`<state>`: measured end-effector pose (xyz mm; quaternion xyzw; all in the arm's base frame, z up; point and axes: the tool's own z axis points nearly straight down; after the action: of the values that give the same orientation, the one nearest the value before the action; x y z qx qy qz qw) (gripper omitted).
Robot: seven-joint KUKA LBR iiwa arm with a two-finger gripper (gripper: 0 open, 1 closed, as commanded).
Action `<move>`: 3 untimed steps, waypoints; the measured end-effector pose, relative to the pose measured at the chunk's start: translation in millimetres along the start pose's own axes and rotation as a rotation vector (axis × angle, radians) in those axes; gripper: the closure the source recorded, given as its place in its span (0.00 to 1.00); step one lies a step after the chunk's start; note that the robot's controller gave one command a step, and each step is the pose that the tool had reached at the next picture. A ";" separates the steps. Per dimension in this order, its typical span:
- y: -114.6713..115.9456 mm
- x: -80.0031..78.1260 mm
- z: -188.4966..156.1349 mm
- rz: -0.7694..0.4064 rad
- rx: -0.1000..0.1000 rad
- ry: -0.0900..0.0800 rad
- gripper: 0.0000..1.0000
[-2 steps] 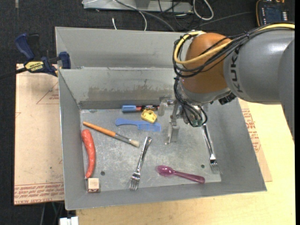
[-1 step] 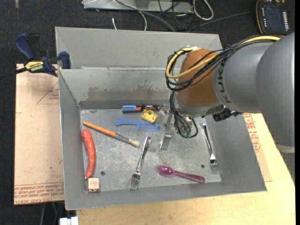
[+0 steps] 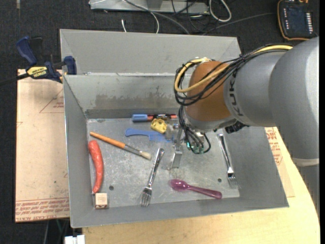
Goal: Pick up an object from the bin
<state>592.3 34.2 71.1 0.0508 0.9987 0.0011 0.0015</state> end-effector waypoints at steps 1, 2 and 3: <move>0.4 -0.1 0.5 0.000 0.000 -0.001 0.00; -3.5 -38.9 -17.0 -0.138 -0.001 -0.005 0.00; 23.6 -21.7 1.0 0.021 -0.002 -0.001 0.00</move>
Offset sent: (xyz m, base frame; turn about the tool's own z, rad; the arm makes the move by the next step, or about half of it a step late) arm 0.0416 -0.0091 0.0186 -0.1557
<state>616.3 55.4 70.2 0.0612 0.9981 0.0021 0.0023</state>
